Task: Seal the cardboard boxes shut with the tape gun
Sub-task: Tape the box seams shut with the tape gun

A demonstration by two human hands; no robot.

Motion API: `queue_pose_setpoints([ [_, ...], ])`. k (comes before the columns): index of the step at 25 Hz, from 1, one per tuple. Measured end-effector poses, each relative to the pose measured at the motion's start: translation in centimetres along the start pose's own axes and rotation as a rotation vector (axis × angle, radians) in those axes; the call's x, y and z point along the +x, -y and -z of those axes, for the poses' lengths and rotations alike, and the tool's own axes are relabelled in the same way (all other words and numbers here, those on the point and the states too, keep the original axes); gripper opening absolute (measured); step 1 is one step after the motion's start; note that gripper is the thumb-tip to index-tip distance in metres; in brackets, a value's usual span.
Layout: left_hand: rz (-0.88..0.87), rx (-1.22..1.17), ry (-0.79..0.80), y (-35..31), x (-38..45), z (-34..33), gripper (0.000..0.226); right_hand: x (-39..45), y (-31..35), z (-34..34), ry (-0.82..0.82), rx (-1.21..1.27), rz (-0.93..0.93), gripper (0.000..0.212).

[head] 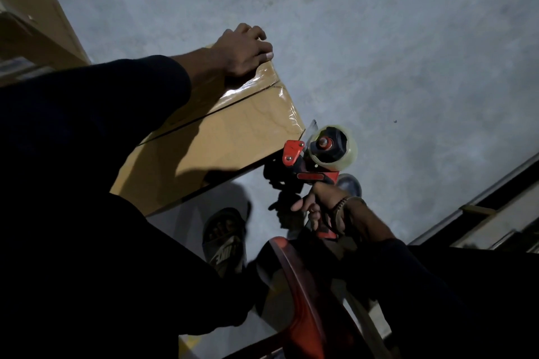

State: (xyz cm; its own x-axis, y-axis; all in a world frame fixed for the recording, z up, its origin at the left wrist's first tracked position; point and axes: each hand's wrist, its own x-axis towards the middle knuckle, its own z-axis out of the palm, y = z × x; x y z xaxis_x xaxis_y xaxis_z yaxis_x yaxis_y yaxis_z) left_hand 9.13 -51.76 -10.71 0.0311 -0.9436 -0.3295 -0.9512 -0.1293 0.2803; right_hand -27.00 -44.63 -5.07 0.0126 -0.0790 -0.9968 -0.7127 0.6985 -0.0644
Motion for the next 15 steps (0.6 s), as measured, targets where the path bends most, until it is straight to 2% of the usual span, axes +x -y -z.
queue_pose_setpoints([
  [3,0.028,0.035,0.003,-0.6,0.1,0.2,0.044,0.4,-0.3,-0.6,0.137,0.042,-0.023,0.027],
  [6,0.022,0.069,0.004,-0.8,0.1,0.3,0.044,1.2,-0.8,-0.9,0.194,0.115,-0.045,0.029],
  [15,0.029,0.058,0.021,-1.0,0.1,0.3,0.045,2.3,-2.2,-2.0,0.004,0.172,0.018,0.026],
])
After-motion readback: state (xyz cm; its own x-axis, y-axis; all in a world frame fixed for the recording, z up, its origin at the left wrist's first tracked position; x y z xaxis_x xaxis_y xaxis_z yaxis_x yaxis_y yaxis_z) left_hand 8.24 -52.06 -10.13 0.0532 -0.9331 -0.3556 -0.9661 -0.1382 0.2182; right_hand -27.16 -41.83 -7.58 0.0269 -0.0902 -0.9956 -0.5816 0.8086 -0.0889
